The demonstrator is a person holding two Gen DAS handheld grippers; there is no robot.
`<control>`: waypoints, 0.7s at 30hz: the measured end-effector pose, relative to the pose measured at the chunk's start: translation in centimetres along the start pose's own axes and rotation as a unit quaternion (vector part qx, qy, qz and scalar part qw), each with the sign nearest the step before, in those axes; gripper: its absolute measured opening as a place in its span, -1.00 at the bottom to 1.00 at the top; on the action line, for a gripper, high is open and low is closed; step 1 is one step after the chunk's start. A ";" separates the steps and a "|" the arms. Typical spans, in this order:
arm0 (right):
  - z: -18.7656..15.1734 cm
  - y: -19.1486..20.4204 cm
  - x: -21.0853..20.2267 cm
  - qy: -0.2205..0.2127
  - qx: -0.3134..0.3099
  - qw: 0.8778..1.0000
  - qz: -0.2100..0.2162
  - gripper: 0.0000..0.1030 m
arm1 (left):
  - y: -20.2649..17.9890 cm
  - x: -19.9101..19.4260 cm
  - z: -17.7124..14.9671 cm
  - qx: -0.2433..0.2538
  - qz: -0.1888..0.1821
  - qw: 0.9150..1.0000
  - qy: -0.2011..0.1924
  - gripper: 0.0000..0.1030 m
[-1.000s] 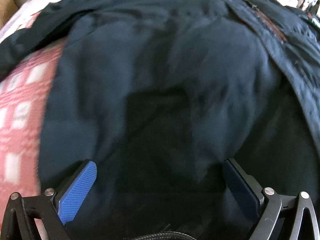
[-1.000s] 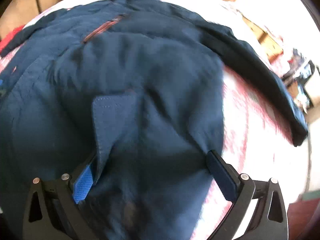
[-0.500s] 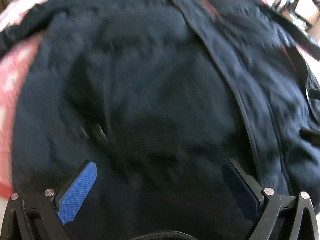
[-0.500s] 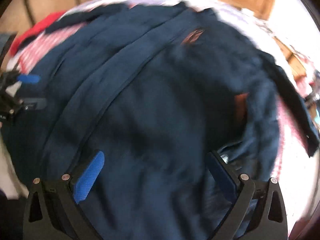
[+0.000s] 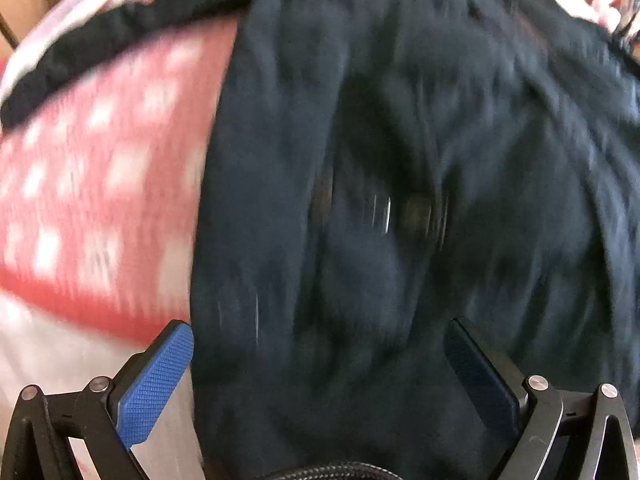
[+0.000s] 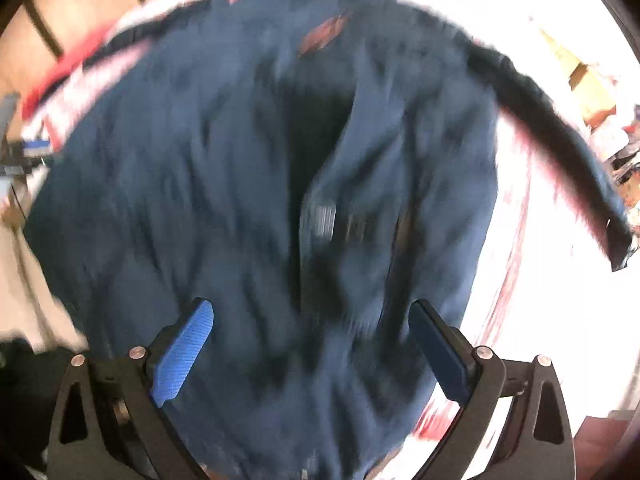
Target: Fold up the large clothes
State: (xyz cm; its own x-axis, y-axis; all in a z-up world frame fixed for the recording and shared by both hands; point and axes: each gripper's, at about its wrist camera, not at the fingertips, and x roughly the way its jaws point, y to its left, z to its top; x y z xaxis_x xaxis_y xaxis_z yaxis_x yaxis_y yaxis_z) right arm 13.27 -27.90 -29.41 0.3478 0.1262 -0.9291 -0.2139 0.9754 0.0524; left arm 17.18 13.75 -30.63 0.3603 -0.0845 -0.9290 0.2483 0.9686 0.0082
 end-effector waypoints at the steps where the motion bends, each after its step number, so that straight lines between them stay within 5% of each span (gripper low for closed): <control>1: 1.5 0.1 -0.2 -0.014 0.001 1.000 -0.002 0.95 | -0.1 -0.2 2.0 -0.001 -0.009 1.000 -0.014 1.00; 4: 6.9 0.0 0.3 -0.046 -0.016 0.999 -0.012 0.95 | -1.1 0.5 8.8 0.002 -0.027 0.999 -0.046 1.00; 7: 15.8 0.0 3.6 -0.074 -0.032 0.997 -0.015 0.95 | -3.6 1.6 15.4 0.019 -0.044 0.996 -0.076 1.00; 13: 28.4 -1.7 10.4 -0.096 -0.033 0.995 -0.005 0.95 | -6.4 7.6 25.9 0.039 -0.044 0.995 -0.076 1.00; 21: 34.1 -7.5 19.2 -0.049 0.050 0.997 -0.027 0.95 | -7.1 16.8 33.9 0.011 -0.015 0.999 -0.049 1.00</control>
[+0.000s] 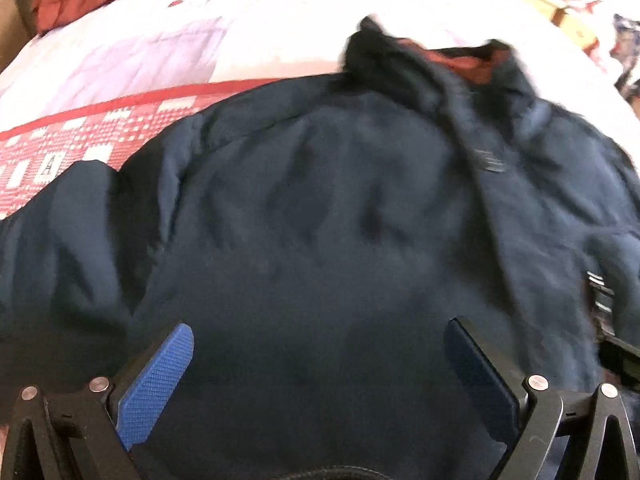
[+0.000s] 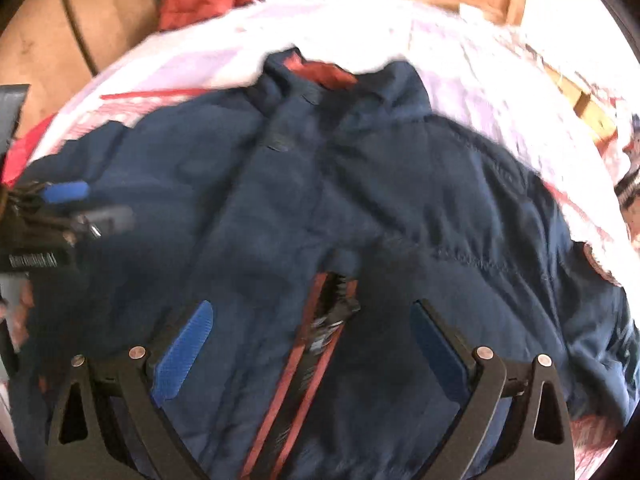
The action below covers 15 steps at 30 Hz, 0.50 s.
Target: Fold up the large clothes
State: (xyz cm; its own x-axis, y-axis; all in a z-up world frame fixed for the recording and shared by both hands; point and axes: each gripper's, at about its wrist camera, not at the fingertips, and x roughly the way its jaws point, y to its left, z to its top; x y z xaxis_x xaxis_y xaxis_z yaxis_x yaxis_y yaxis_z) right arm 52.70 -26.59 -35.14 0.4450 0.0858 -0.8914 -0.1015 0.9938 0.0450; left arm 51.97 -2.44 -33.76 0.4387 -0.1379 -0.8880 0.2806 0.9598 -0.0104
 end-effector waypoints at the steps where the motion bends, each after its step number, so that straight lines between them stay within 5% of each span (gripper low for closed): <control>1: -0.4 -1.0 1.0 0.014 -0.004 1.000 -0.013 0.95 | 1.0 1.1 0.1 0.001 0.020 1.000 0.008 1.00; 5: -2.7 -4.5 0.4 -0.008 -0.027 1.000 0.006 0.97 | 5.4 2.5 -0.9 -0.024 0.037 0.999 0.014 1.00; 7: -4.0 -6.8 -0.3 -0.012 -0.035 0.999 -0.034 0.97 | 7.7 2.1 -1.9 -0.031 0.039 0.999 0.003 1.00; 10: -5.0 -9.8 -1.8 -0.019 -0.009 0.999 -0.041 0.98 | 10.1 1.2 -3.0 -0.031 0.053 0.998 -0.005 1.00; 15: -6.5 -9.9 -3.2 -0.024 0.001 0.997 -0.074 1.00 | 9.6 -0.6 -4.9 -0.023 0.072 0.997 -0.011 1.00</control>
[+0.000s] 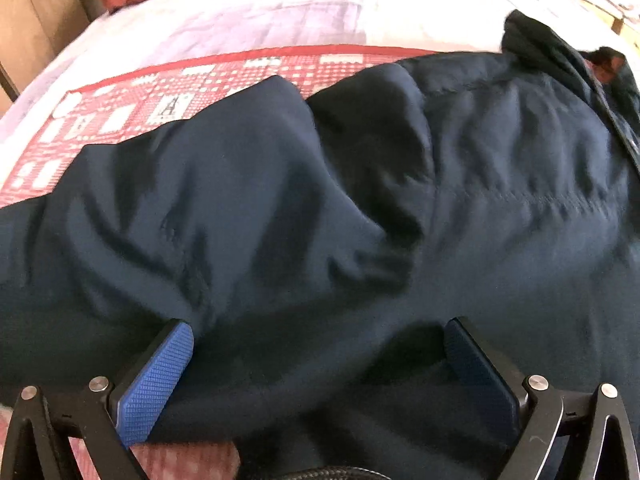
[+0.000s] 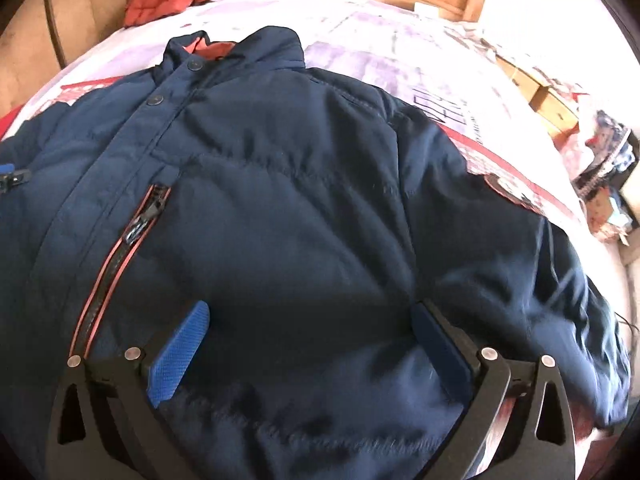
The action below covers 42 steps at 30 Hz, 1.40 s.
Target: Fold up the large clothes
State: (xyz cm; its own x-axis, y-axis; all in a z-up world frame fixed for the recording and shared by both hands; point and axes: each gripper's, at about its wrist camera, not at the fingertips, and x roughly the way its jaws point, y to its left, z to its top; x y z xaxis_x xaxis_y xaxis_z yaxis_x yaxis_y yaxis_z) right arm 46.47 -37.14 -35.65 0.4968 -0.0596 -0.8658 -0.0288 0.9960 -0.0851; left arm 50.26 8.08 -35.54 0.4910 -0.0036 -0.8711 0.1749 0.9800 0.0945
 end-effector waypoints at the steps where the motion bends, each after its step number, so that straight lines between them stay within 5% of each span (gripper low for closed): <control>1: -0.4 0.6 -0.3 0.002 0.001 1.000 0.003 1.00 | -0.5 -0.7 -0.6 0.008 -0.001 1.000 -0.005 1.00; 5: -4.3 3.4 -0.8 0.011 -0.024 1.000 -0.016 1.00 | -1.9 -2.9 -3.5 0.031 0.000 0.999 -0.011 1.00; 12: -10.5 2.6 -4.6 0.022 0.013 1.000 -0.016 1.00 | 0.5 -5.5 -10.9 0.026 -0.019 0.999 0.023 1.00; 18: -14.3 1.5 -7.9 0.079 0.067 0.994 -0.031 1.00 | 2.9 -7.6 -13.3 0.016 -0.011 0.999 0.048 1.00; 25: -12.6 0.8 -13.4 0.042 0.087 0.994 -0.042 1.00 | -0.7 -11.5 -9.2 0.026 -0.048 0.998 0.015 1.00; 34: -6.9 1.3 -5.3 0.036 0.026 0.999 0.009 1.00 | -10.3 -11.8 -3.5 0.023 -0.074 0.997 -0.011 1.00; 42: -9.9 -12.0 -3.6 0.049 0.044 0.998 -0.012 1.00 | -20.9 -9.3 -2.5 0.028 -0.083 0.996 0.005 1.00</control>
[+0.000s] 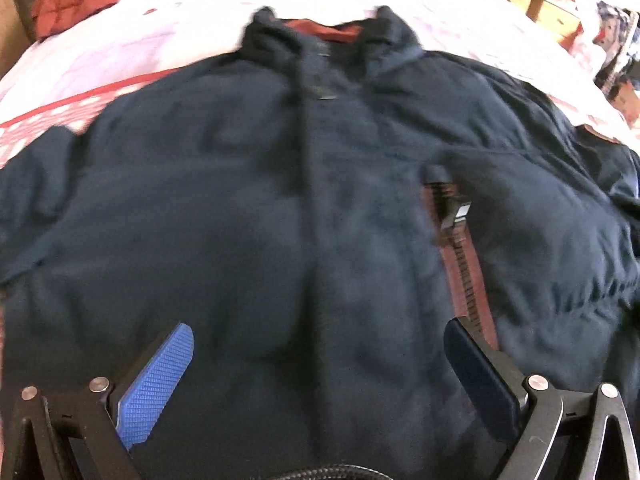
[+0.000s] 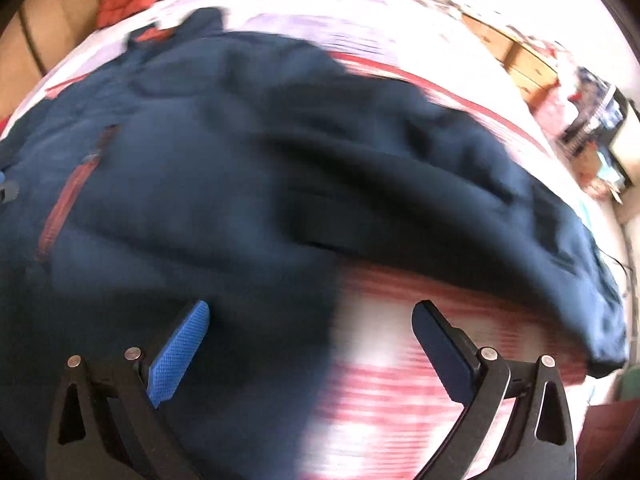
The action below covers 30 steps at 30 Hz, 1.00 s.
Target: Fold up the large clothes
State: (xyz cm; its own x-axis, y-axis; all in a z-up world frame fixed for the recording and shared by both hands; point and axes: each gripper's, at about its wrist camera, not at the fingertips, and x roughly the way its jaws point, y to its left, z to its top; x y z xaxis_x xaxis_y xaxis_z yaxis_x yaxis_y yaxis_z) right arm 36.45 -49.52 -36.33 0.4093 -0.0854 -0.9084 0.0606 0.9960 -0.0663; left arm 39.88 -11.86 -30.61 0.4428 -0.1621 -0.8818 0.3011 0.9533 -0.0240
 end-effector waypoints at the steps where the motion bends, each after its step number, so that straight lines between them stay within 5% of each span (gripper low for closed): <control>1: -0.6 -2.4 -0.2 0.004 0.012 1.000 -0.011 1.00 | -1.3 0.5 0.5 0.004 -0.002 1.000 0.001 1.00; 7: -4.7 -15.7 -1.8 0.031 0.114 0.990 -0.082 1.00 | -6.8 2.6 3.5 0.004 -0.012 1.000 -0.003 1.00; 13: -9.0 -23.4 -3.5 0.020 0.265 0.962 -0.056 1.00 | -11.0 4.8 6.3 -0.012 -0.018 1.000 -0.006 1.00; 18: -11.1 -27.1 -3.0 0.022 0.358 0.933 -0.029 1.00 | -10.8 7.8 7.1 -0.032 0.029 0.999 0.010 1.00; 22: -12.2 -29.3 -2.0 0.027 0.406 0.913 -0.032 1.00 | -10.5 8.8 6.6 -0.017 0.032 0.999 0.000 1.00; 27: -10.5 -29.8 -1.4 0.010 0.400 0.915 -0.046 1.00 | -11.0 9.0 6.2 -0.002 0.042 0.999 -0.022 1.00; 30: -9.3 -30.1 -2.2 -0.025 0.403 0.915 -0.011 1.00 | -10.8 9.0 6.0 0.002 0.042 0.999 -0.032 1.00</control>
State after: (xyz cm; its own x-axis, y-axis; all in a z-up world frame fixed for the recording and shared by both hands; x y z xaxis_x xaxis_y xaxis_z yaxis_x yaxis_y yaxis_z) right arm 25.28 -79.05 -36.13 0.4396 -0.1262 -0.8893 0.7130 0.6512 0.2601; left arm 45.69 -25.16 -35.43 0.5191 -0.0977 -0.8491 0.2645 0.9630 0.0509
